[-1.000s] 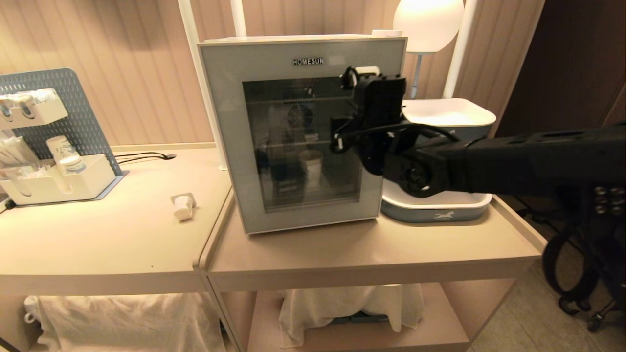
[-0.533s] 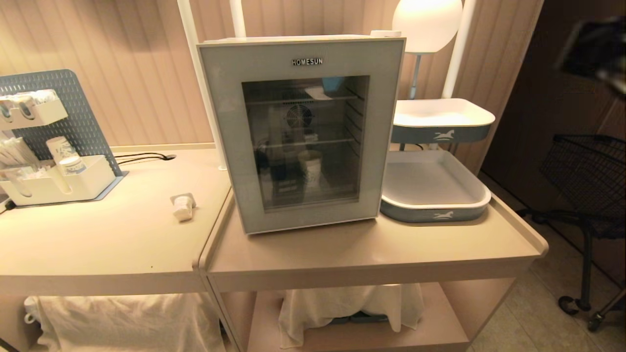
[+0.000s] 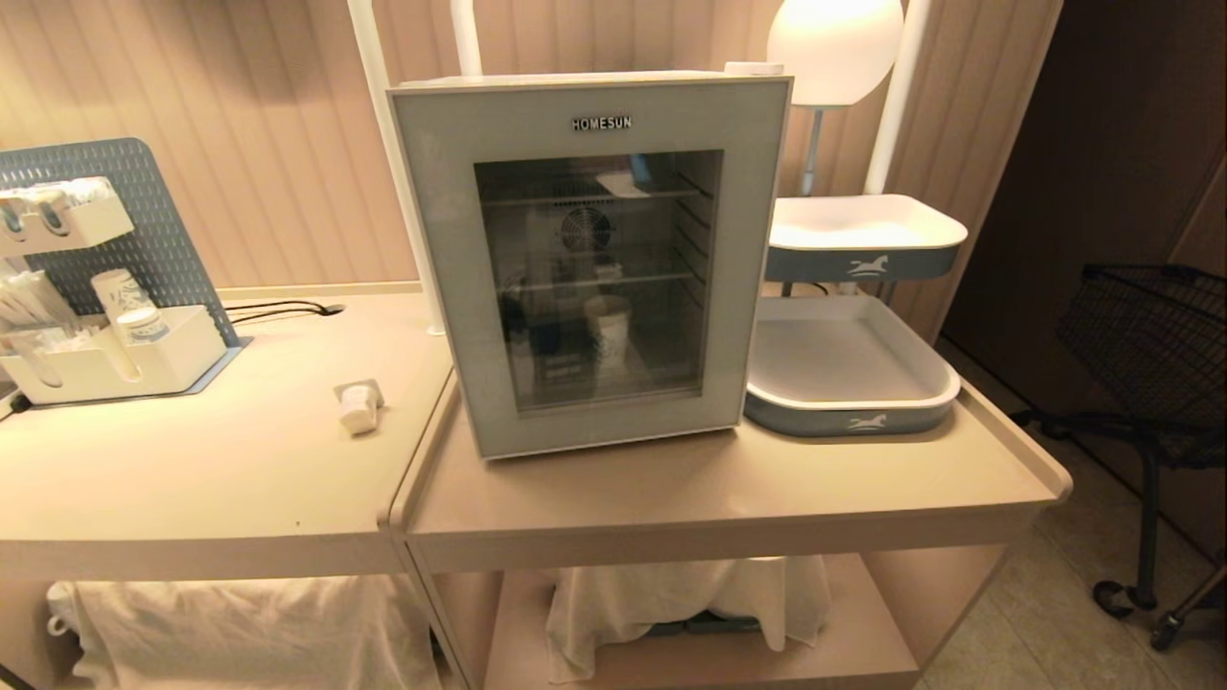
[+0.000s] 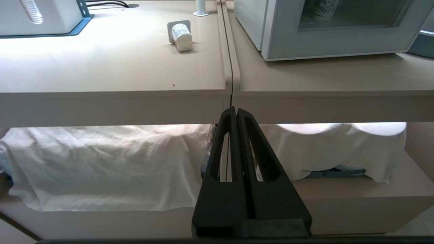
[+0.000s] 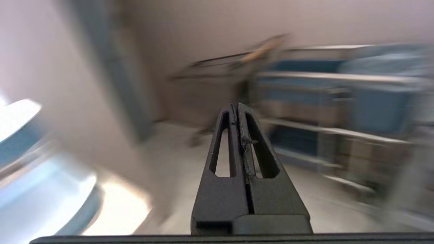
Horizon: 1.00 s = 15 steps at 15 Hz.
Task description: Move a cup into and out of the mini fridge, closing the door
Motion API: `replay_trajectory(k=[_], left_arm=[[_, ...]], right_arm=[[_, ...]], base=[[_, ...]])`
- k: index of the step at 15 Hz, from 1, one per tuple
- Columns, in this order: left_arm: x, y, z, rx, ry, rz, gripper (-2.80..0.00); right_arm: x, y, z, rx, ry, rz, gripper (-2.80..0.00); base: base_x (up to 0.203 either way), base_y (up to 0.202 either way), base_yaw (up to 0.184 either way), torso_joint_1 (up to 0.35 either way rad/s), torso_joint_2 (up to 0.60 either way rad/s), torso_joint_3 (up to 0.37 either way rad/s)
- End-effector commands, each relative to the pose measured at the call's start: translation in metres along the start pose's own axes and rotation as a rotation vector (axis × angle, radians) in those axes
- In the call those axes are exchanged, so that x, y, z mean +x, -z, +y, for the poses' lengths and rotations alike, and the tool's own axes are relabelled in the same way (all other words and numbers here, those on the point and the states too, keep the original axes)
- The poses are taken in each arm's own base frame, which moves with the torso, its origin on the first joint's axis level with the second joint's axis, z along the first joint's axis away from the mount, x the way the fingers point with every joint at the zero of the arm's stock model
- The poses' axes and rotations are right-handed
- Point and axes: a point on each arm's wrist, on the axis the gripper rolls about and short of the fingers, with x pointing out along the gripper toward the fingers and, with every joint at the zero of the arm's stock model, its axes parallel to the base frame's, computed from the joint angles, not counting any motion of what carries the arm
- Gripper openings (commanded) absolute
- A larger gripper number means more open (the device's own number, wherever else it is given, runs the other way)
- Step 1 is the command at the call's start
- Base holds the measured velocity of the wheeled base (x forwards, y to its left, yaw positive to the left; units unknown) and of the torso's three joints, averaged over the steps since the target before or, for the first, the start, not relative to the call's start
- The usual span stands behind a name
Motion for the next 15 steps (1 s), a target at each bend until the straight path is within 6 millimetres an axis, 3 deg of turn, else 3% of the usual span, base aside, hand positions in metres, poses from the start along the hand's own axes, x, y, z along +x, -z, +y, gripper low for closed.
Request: replay_trajectory(k=[1, 3, 4, 6, 8, 10, 15], left_arm=[[0.0, 0.0, 0.0, 0.0, -0.001, 0.002, -2.8], [0.0, 0.0, 0.0, -0.001, 0.0, 0.0, -2.8], [0.0, 0.0, 0.0, -0.001, -0.002, 0.0, -2.8], [0.0, 0.0, 0.0, 0.0, -0.001, 0.002, -2.8], [0.0, 0.0, 0.0, 0.0, 0.0, 0.0, -2.8], [0.0, 0.0, 0.0, 0.008, 0.0, 0.0, -2.8], [0.0, 0.0, 0.0, 0.009, 0.001, 0.0, -2.8]], right_arm=[[-0.029, 0.045, -0.026, 0.075, -0.316, -0.039, -2.8], [-0.042, 0.074, -0.027, 0.079, -0.749, 0.092, -2.8], [-0.051, 0.085, -0.035, 0.105, -0.879, 0.123, -2.8], [-0.062, 0.106, -0.045, 0.116, -0.981, 0.162, -2.8], [-0.066, 0.127, -0.046, -0.001, -1.039, 0.308, -2.8], [-0.067, 0.134, -0.05, -0.224, -1.001, 0.308, -2.8], [-0.067, 0.134, -0.05, -0.219, -1.005, 0.333, -2.8]], base=[[0.0, 0.0, 0.0, 0.0, 0.0, 0.0], [0.0, 0.0, 0.0, 0.0, 0.0, 0.0], [0.0, 0.0, 0.0, 0.0, 0.0, 0.0], [0.0, 0.0, 0.0, 0.0, 0.0, 0.0], [0.0, 0.0, 0.0, 0.0, 0.0, 0.0], [0.0, 0.0, 0.0, 0.0, 0.0, 0.0], [0.0, 0.0, 0.0, 0.0, 0.0, 0.0]])
